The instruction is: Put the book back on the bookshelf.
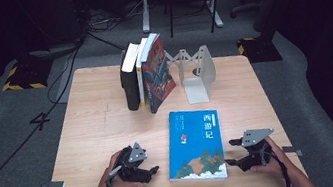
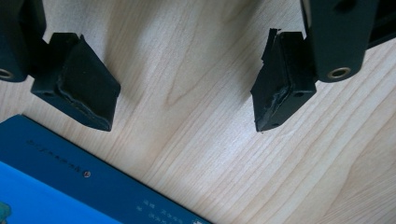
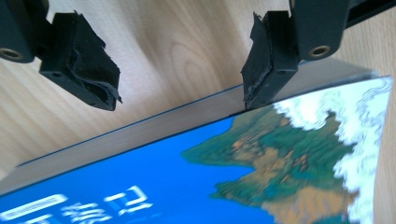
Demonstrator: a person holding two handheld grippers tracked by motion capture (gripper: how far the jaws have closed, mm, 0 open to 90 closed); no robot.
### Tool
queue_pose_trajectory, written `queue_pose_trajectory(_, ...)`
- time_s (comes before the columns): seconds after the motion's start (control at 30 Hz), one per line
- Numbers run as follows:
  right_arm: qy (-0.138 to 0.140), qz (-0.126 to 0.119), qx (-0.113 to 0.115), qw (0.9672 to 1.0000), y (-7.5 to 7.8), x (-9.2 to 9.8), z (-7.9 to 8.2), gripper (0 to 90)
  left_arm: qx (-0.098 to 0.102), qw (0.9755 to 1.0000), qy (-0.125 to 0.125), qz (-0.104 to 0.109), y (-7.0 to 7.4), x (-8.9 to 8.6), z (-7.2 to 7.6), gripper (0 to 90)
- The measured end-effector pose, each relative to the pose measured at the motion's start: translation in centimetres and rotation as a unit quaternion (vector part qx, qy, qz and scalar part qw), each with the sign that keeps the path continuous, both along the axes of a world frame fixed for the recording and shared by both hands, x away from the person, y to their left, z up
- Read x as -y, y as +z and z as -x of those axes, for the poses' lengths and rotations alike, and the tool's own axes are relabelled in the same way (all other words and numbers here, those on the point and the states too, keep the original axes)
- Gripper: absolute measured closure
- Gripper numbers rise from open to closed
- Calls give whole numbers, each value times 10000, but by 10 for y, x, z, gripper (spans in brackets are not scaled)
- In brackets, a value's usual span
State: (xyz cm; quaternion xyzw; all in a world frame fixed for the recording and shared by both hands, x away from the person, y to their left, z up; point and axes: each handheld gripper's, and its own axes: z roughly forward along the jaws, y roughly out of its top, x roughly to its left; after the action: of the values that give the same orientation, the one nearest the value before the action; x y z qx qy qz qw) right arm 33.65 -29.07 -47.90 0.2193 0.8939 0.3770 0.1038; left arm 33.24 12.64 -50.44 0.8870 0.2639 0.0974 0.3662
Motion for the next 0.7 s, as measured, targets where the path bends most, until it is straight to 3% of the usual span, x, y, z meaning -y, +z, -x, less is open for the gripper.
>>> queue_pose_trajectory(0.17, 35, -5, 9, 10000, 2, -1, 1, 293, 15, 9999, -133, -19, 0, 7, 2, 228)
queue_pose_trajectory(0.47, 167, 470, -59, 9987, -7, -6, 1, 294, 20, 9997, -240, -24, 0, 10, 3, 228)
queue_pose_trajectory(0.6, 294, 465, -22, 9985, -6, -10, 3, 289, -3, 9996, -274, -31, 1, 9, 4, 228)
queue_pose_trajectory(0.7, 262, 264, -93, 9993, -5, -7, 3, 289, -32, 9995, -298, -91, 2, 9, 4, 230)
